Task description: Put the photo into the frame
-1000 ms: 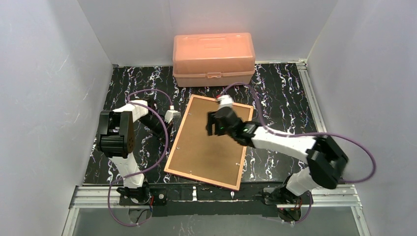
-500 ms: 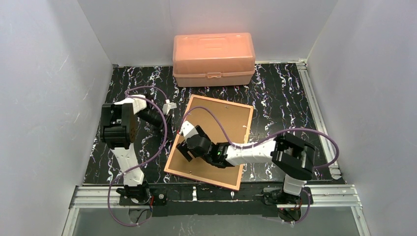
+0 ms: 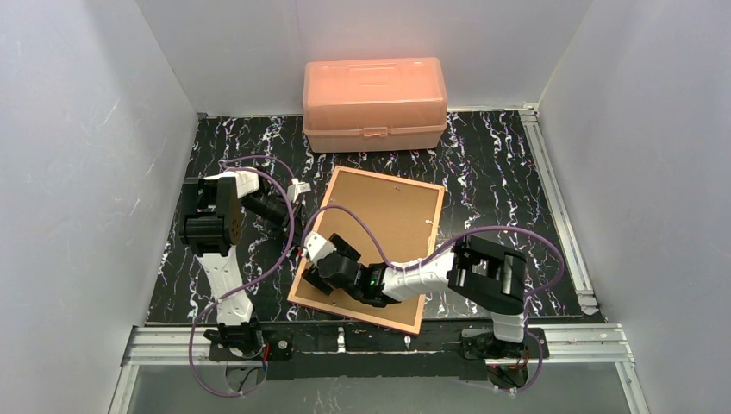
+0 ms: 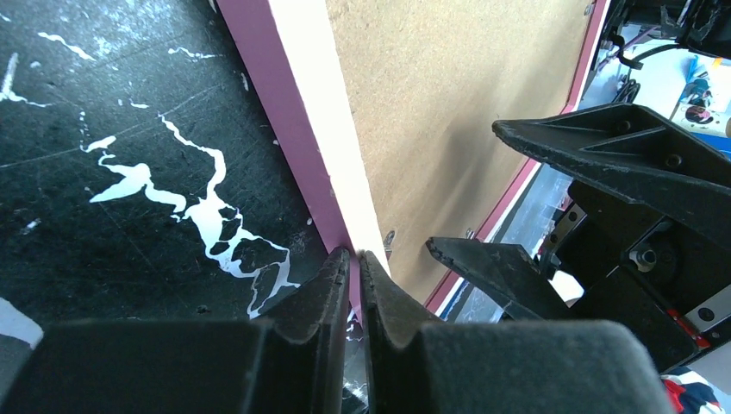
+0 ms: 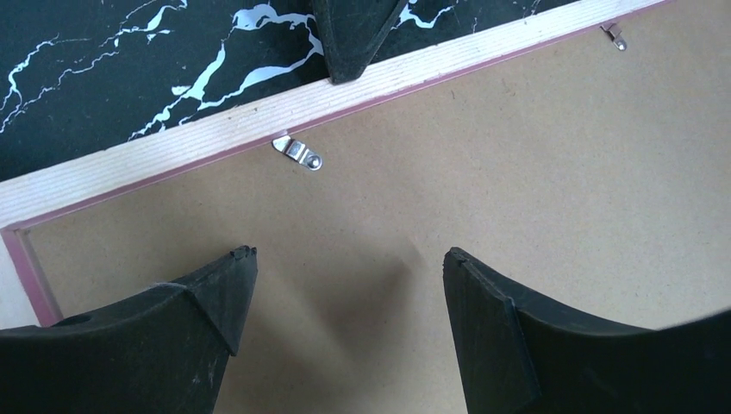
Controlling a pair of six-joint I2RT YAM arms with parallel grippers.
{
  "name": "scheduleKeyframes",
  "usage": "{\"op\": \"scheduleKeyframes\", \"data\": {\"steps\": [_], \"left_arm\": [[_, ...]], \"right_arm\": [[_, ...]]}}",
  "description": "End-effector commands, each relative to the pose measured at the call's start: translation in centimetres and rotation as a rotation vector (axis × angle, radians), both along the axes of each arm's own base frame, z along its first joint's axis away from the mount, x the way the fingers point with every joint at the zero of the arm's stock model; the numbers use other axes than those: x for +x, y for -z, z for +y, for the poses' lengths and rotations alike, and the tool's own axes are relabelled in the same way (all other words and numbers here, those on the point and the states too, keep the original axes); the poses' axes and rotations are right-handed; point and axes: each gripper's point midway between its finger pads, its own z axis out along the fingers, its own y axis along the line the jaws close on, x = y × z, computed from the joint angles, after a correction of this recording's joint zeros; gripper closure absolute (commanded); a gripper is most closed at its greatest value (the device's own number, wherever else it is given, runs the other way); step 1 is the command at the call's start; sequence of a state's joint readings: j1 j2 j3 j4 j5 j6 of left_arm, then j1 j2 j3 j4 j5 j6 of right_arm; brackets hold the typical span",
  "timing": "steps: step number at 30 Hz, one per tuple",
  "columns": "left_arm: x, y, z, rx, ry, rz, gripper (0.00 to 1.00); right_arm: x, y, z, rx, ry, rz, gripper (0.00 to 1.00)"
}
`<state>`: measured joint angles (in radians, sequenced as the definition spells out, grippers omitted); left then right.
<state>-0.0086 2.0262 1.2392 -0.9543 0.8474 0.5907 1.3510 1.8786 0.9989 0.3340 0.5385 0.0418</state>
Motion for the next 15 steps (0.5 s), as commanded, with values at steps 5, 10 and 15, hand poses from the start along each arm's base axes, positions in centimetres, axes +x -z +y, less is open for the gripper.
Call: {"op": "scheduleKeyframes", "data": {"steps": [5, 10, 15], "left_arm": [[-0.1, 0.2, -0.1, -0.006, 0.008, -0.015, 0.94], [-0.2, 0.3, 0.0, -0.003, 0.013, -0.015, 0.95], [-0.2, 0.2, 0.0, -0.007, 0.013, -0.019, 0.96]], "right_arm": [[1.0, -0.5, 2.0, 0.045, 0.016, -0.064, 0.14], [1.3, -0.3, 2.8, 0.05, 0.019, -0.07, 0.14], [1.6, 0.0, 3.1, 0.053, 0.028, -0.075, 0.15]]}}
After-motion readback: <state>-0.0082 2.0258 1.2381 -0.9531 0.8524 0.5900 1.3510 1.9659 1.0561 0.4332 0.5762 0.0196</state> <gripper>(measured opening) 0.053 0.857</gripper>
